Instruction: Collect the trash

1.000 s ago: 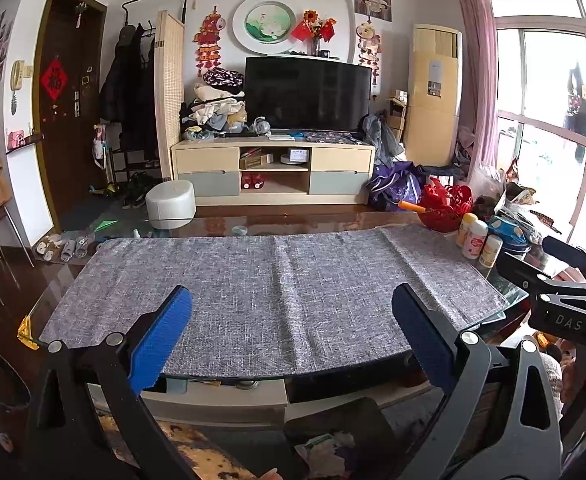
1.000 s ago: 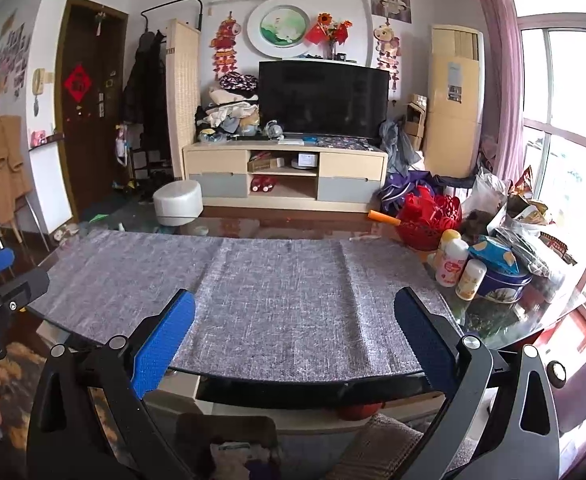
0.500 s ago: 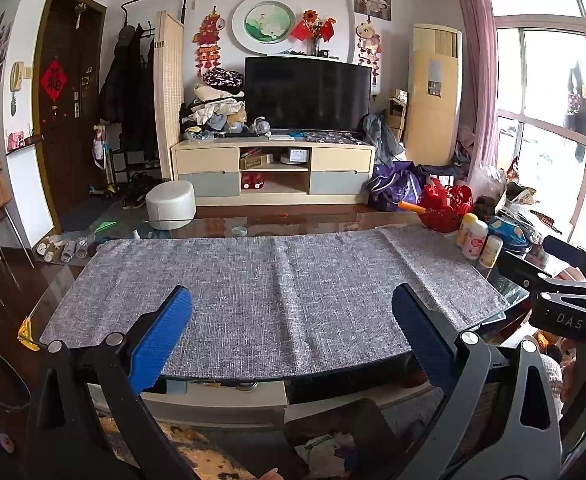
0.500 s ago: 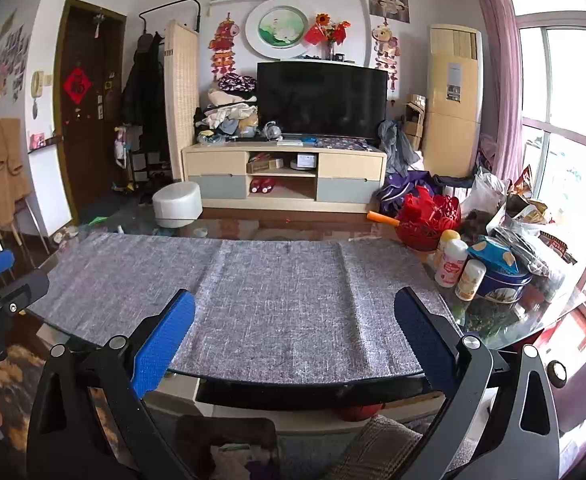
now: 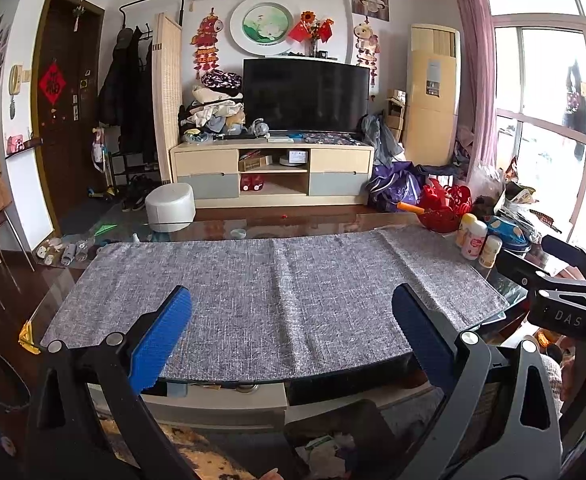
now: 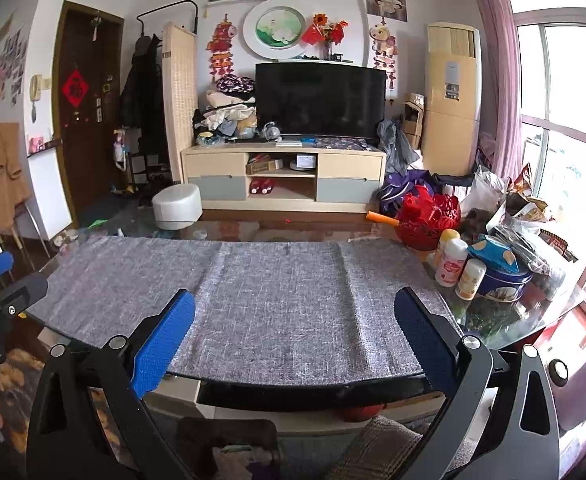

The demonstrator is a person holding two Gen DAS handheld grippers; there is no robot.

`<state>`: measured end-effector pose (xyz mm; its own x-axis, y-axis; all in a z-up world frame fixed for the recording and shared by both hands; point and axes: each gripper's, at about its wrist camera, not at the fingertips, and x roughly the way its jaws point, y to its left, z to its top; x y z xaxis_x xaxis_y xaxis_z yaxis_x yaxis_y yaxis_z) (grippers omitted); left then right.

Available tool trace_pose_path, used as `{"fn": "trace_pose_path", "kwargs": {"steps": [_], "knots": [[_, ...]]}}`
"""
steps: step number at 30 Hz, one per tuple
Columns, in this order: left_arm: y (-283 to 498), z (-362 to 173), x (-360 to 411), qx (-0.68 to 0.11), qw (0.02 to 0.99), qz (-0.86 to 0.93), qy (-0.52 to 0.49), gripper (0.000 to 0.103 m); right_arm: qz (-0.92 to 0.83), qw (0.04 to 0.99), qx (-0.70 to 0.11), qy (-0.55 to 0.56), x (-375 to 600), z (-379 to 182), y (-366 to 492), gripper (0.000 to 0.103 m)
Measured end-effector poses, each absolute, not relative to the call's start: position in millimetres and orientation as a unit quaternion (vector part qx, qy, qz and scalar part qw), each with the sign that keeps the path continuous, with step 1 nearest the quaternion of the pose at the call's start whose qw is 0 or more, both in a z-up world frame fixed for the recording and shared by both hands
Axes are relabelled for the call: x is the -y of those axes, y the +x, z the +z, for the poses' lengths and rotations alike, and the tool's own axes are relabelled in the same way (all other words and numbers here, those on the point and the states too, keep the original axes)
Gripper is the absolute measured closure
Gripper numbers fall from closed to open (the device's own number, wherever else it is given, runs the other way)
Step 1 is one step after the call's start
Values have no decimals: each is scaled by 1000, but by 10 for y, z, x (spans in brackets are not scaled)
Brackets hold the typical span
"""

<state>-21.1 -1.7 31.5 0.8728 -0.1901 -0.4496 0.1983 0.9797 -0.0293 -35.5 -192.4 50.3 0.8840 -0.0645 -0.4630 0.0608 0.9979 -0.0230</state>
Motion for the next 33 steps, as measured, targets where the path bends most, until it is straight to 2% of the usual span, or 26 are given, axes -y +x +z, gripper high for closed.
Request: {"fn": "trace_pose_path", "kwargs": {"steps": [33], "knots": [[-190, 340, -58, -231, 968, -99, 4, 8, -43, 970, -238, 9, 1937, 502, -360, 3]]}}
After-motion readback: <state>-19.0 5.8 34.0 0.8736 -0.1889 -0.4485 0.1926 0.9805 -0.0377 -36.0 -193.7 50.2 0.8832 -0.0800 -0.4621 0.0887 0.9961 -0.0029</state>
